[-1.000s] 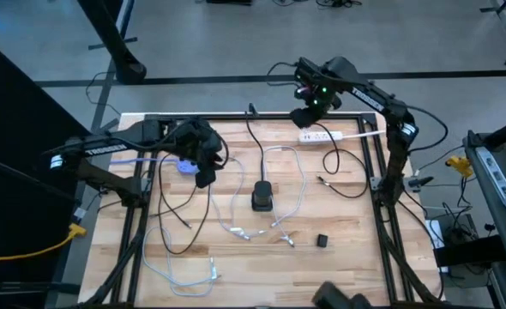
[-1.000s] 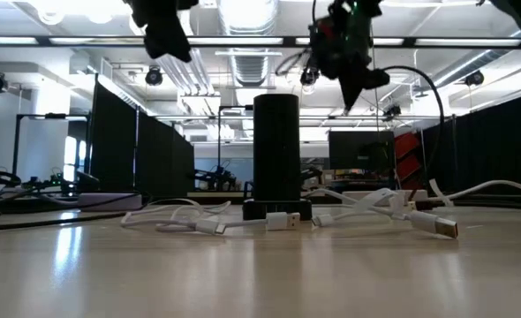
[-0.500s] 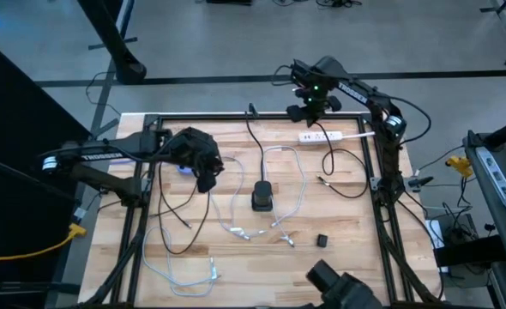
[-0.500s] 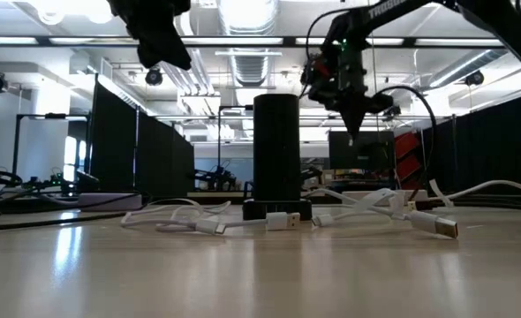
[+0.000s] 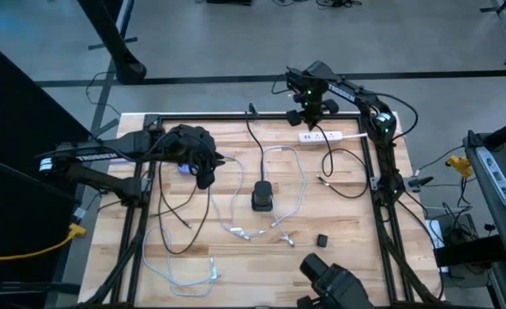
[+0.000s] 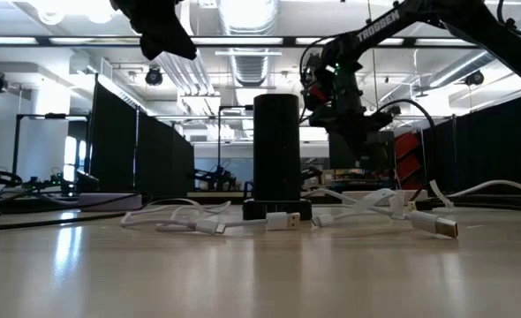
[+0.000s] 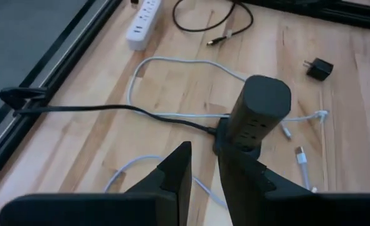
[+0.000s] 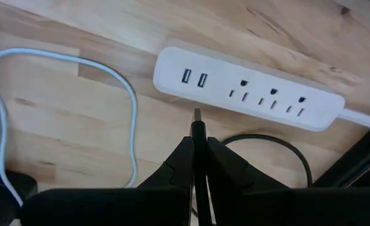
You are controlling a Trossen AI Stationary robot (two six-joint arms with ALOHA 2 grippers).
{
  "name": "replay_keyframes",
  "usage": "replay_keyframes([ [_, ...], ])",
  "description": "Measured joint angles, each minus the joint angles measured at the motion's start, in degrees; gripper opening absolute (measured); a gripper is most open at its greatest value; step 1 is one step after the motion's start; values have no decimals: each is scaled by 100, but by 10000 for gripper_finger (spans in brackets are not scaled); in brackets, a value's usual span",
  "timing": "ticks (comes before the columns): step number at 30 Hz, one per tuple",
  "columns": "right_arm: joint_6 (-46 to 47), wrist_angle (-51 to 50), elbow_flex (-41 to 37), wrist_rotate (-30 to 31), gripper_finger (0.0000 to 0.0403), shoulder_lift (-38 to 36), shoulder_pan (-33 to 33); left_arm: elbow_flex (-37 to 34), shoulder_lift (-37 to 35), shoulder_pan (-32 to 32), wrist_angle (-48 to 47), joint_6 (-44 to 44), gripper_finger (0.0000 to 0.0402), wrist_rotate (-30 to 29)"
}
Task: Insert USB
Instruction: Insert the right black charger cable into the white outlet extension
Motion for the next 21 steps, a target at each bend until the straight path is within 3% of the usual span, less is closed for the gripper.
replay_keyframes([
  [21, 387, 660, -642, -4, 15, 35, -1, -120, 51, -2, 70, -50, 66, -5],
])
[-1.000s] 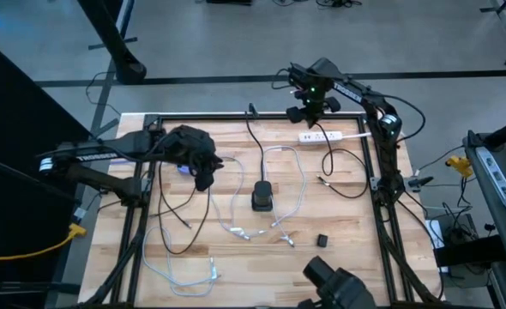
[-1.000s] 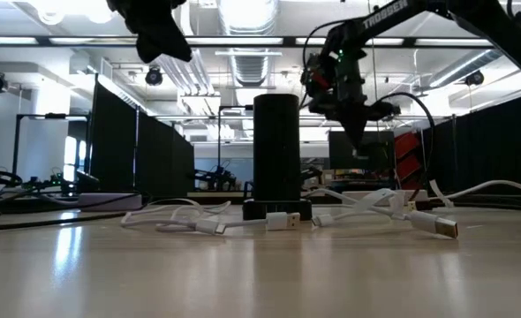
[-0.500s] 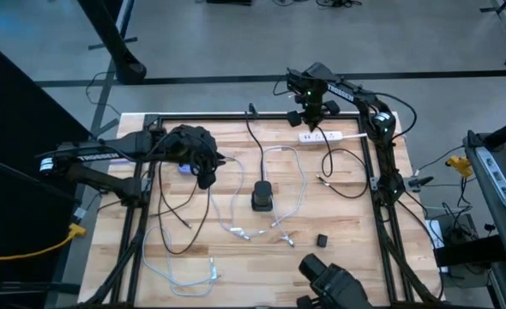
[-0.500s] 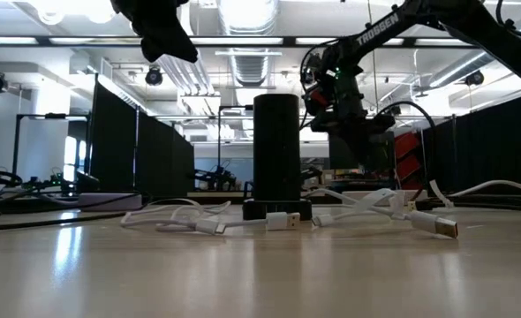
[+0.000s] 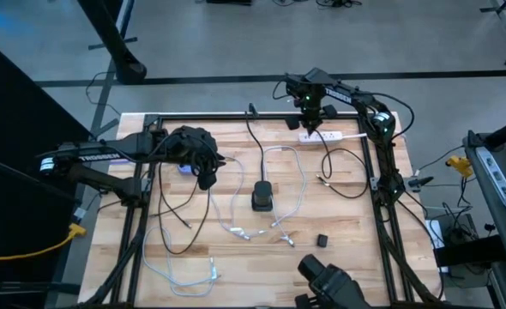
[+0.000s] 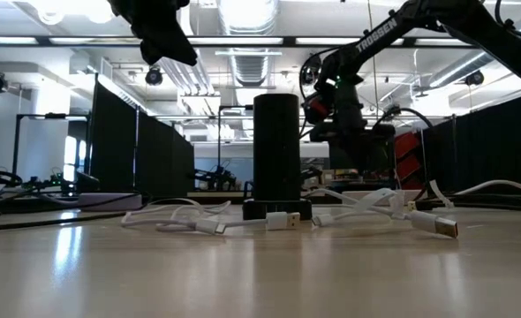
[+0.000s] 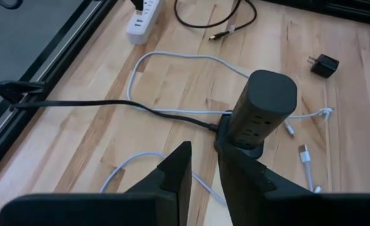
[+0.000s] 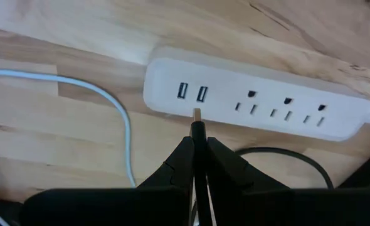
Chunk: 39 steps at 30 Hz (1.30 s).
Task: Insert USB
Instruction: Insert the right black charger cable into the white outlet extension
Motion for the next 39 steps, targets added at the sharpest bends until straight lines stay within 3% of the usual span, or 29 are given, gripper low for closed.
replay_keyframes([
  [39, 158, 153, -101, 1, 15, 178, -85, -2, 0, -4, -10, 2, 66, 1],
])
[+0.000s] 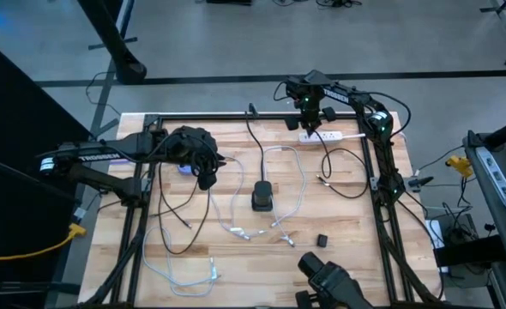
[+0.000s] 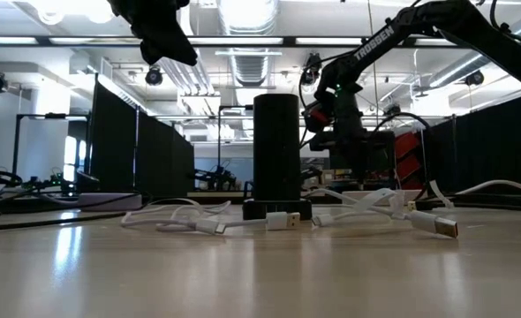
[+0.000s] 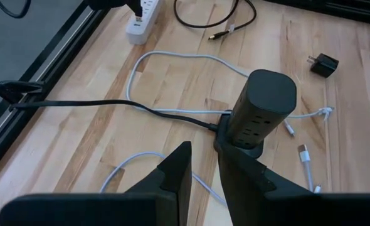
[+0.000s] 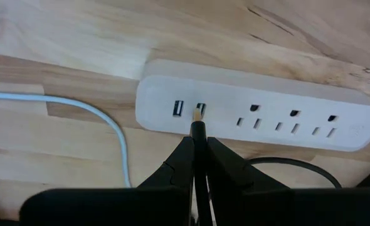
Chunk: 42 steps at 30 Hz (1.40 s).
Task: Insert USB
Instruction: Insert the right black charger cable into the white outlet extension
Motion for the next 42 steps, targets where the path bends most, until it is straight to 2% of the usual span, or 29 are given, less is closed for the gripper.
replay_keyframes([
  [27, -20, 109, -101, 3, 15, -2, -13, 0, 0, 4, -17, -20, 66, 1],
  [42, 392, 106, -185, 1, 15, -3, -14, -2, 0, 4, -48, -23, 66, 1],
])
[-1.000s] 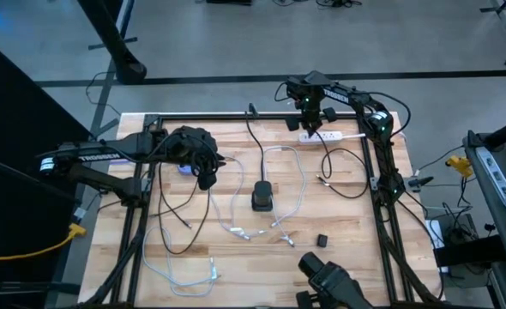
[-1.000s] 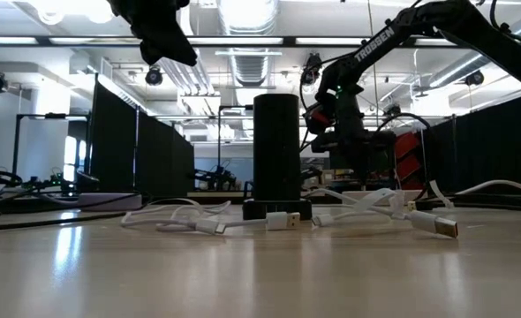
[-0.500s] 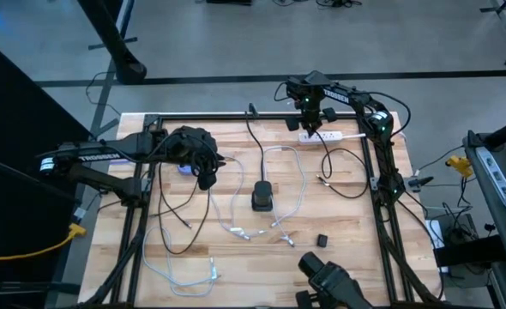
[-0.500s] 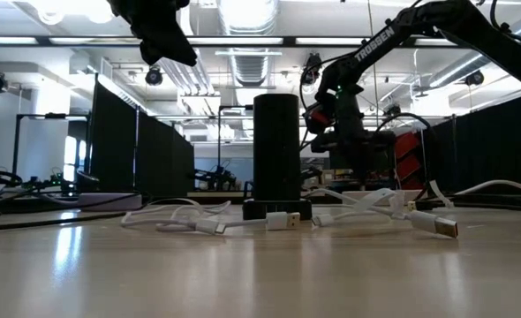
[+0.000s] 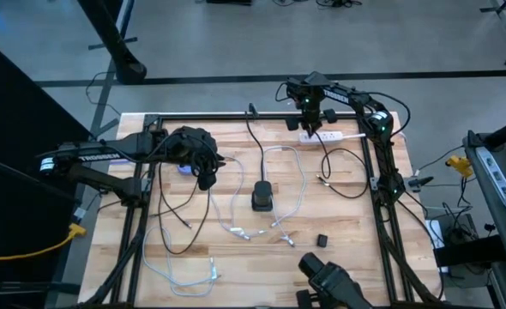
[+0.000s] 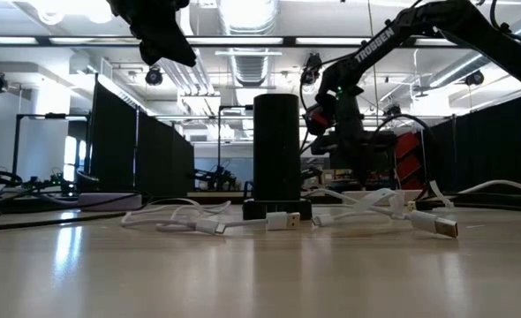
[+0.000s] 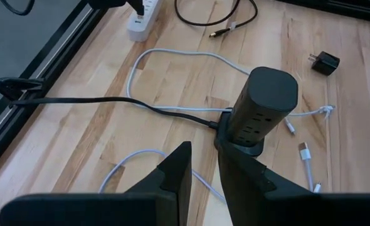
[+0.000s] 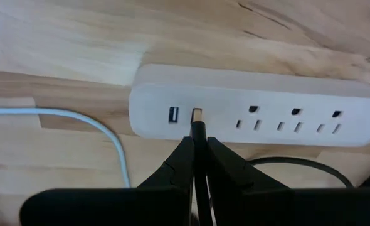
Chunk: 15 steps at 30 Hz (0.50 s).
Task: Insert USB
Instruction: Insert the right black charger cable into the white outlet extension
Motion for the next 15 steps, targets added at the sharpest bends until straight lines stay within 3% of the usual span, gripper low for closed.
replay_keyframes([
  [15, 156, -21, -300, -297, 15, -21, -259, -408, 2, -4, 77, -139, 66, 0],
])
